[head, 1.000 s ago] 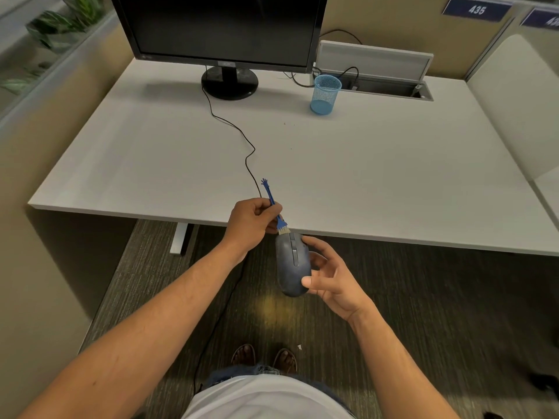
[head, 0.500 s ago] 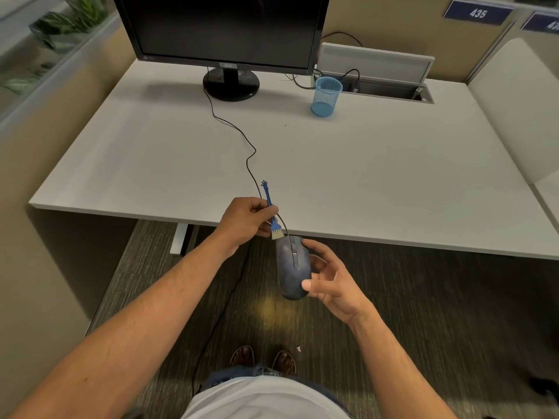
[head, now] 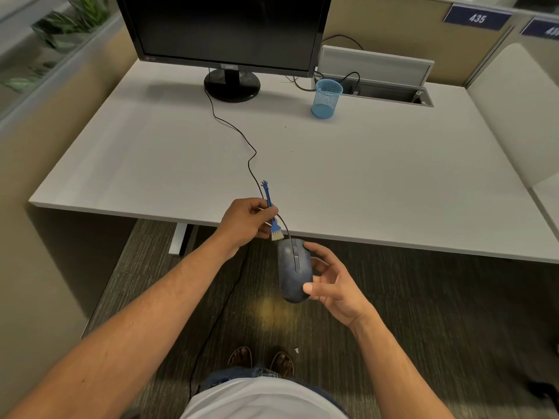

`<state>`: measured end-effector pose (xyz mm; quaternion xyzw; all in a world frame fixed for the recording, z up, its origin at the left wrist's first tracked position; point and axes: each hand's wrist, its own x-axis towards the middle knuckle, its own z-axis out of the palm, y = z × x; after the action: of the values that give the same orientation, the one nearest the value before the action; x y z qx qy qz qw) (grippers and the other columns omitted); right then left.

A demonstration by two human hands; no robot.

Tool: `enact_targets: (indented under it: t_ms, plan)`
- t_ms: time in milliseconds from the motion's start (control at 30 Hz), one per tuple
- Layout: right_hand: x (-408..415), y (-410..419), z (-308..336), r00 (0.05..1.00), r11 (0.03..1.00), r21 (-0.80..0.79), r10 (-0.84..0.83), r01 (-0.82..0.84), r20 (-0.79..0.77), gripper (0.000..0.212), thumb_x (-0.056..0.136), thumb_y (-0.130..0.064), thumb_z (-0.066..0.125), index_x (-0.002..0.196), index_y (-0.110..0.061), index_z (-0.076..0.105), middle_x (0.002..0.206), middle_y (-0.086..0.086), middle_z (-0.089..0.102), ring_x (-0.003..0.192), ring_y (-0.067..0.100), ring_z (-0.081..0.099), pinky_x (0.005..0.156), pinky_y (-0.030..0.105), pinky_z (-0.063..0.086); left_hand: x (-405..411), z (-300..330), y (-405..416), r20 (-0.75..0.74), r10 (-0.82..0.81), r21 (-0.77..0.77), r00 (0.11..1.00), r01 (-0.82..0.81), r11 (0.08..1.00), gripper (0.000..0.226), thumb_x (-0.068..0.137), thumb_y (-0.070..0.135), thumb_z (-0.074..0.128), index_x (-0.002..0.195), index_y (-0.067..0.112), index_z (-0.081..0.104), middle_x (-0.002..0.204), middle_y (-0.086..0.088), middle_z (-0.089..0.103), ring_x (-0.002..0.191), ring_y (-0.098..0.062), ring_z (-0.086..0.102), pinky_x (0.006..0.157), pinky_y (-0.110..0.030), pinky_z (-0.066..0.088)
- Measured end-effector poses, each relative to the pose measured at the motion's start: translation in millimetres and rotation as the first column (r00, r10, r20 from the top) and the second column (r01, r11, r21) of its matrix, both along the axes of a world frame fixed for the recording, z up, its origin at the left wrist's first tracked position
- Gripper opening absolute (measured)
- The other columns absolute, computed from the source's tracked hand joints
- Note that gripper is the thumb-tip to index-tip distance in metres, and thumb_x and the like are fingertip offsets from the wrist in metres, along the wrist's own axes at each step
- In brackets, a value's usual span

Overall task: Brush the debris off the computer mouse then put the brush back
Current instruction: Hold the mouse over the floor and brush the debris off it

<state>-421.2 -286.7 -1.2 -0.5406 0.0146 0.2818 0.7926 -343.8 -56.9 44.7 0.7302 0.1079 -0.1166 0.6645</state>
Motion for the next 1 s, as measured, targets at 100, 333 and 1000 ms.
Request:
enact_targets:
  t_ms: [100, 333, 1000]
  plan:
    - [-0.2, 1.1, 0.6, 1.000, 1.000, -0.006, 0.021, -0.021, 0.007, 0.081, 0.068, -0.004, 0.085, 0.140, -0.027, 0.056, 0.137, 0.011, 0.060, 0.114, 0.039, 0.067, 0.084, 0.047, 0.059, -1.0, 0.0, -5.8, 0.003, 0.031, -0.022, 1.000, -0.031, 0.999, 0.010, 0.095, 0.022, 0.067, 0.101, 0.015, 0.071, 0.088, -0.004, 0.073, 0.068, -0.011, 0.072, 0.064, -0.026, 0.060]
    - [2.8, -3.2, 1.6, 1.000, 1.000, -0.005, -0.015, 0.015, 0.020, 0.081, 0.066, -0.004, 0.086, 0.138, -0.027, 0.057, 0.136, 0.012, 0.062, 0.116, 0.039, 0.066, 0.084, 0.052, 0.059, -8.7, -6.4, -10.2, -0.033, -0.089, 0.048, 0.996, 0.090, 0.995, 0.013, 0.095, 0.026, 0.067, 0.102, 0.015, 0.072, 0.085, -0.006, 0.071, 0.071, -0.014, 0.067, 0.065, -0.024, 0.059]
    - [-3.3, 1.6, 1.9, 1.000, 1.000, -0.027, 0.014, -0.014, 0.009, 0.079, 0.067, -0.004, 0.085, 0.138, -0.027, 0.058, 0.134, 0.009, 0.063, 0.112, 0.041, 0.067, 0.085, 0.050, 0.060, -11.7, -3.7, -11.3, -0.022, -0.054, 0.043, 0.998, 0.055, 0.998, 0.010, 0.096, 0.025, 0.065, 0.098, 0.016, 0.070, 0.085, -0.005, 0.072, 0.064, -0.011, 0.066, 0.054, -0.018, 0.050]
